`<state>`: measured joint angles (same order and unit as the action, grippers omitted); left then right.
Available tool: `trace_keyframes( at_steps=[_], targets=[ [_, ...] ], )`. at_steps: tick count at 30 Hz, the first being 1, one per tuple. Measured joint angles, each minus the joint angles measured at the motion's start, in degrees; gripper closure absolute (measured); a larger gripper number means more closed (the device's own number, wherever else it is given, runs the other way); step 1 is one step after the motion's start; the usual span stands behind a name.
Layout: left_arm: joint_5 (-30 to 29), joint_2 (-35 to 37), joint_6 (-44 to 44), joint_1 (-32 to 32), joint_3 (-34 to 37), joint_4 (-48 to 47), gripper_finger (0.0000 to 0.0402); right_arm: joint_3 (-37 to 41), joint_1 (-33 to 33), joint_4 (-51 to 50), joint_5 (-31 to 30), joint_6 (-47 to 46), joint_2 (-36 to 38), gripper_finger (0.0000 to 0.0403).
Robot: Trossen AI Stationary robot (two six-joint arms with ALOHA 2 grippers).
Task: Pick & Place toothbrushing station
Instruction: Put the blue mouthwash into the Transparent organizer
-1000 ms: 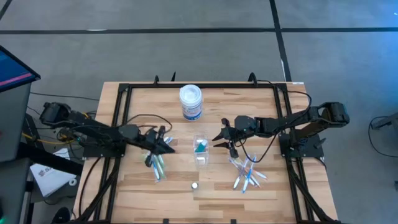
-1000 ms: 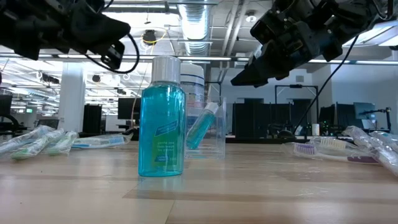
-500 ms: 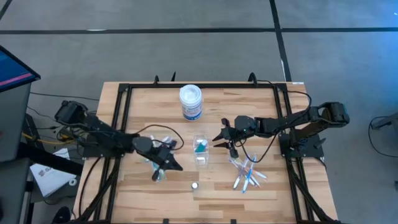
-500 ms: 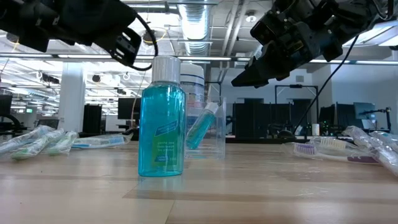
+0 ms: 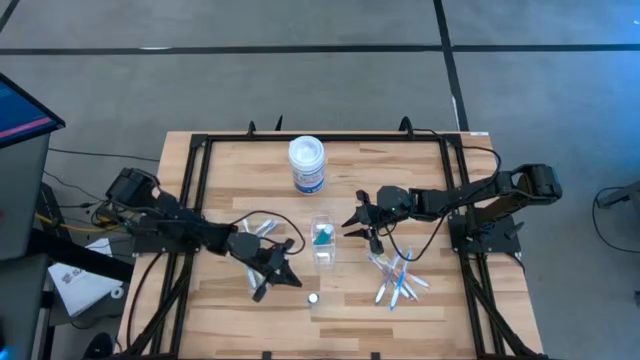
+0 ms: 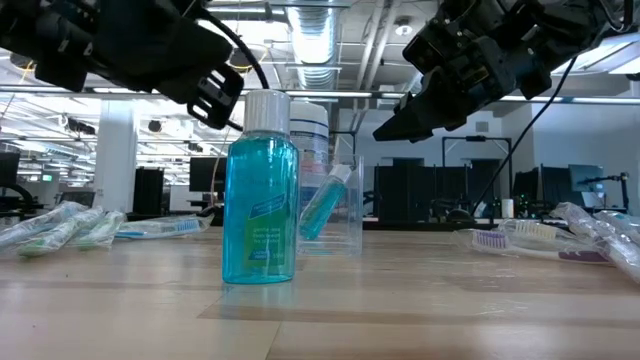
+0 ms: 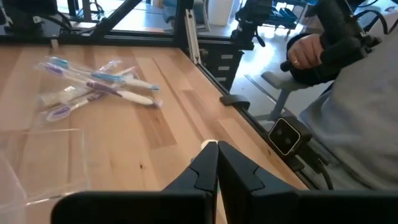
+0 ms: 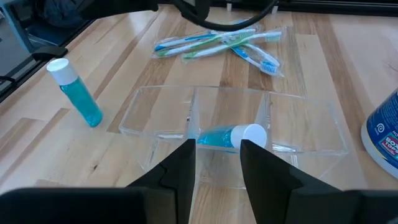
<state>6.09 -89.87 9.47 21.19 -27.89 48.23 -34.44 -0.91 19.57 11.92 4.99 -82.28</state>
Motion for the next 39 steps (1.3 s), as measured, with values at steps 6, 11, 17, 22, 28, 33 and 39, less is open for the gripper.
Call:
trace_keyframes(
  at_steps=[6,11,17,22,28,33,39],
  targets=[
    [0.0,-2.2,0.0,0.0,-1.9,0.3,0.0345,0.0,0.0,-0.1,0.0,0.0,0.0,0.0285],
    [0.0,-3.4,2.3,0.0,-2.0,0.4,0.0298,0.0,0.0,-0.3,0.0,0.0,0.0,0.0285],
    [0.0,-5.7,3.0,0.5,-3.0,1.2,0.0259,0.0,0.0,-0.5,0.0,0.0,0.0,0.0285],
    [0.0,-7.7,2.1,1.4,-4.4,1.3,0.0239,0.0,0.0,-0.5,0.0,0.0,0.0,0.0285],
    [-0.3,-9.6,-1.0,1.9,-5.7,1.6,0.0233,0.0,0.0,-0.7,0.0,0.0,0.0,0.0285],
    [-1.0,-9.7,-3.2,1.9,-6.1,1.6,0.0233,0.0,0.1,-0.7,0.0,0.0,0.0,0.0285],
    [-3.2,-11.0,-3.2,1.9,-6.0,1.5,0.0233,0.0,0.1,-0.7,0.0,0.0,0.0,0.0285]
  ],
)
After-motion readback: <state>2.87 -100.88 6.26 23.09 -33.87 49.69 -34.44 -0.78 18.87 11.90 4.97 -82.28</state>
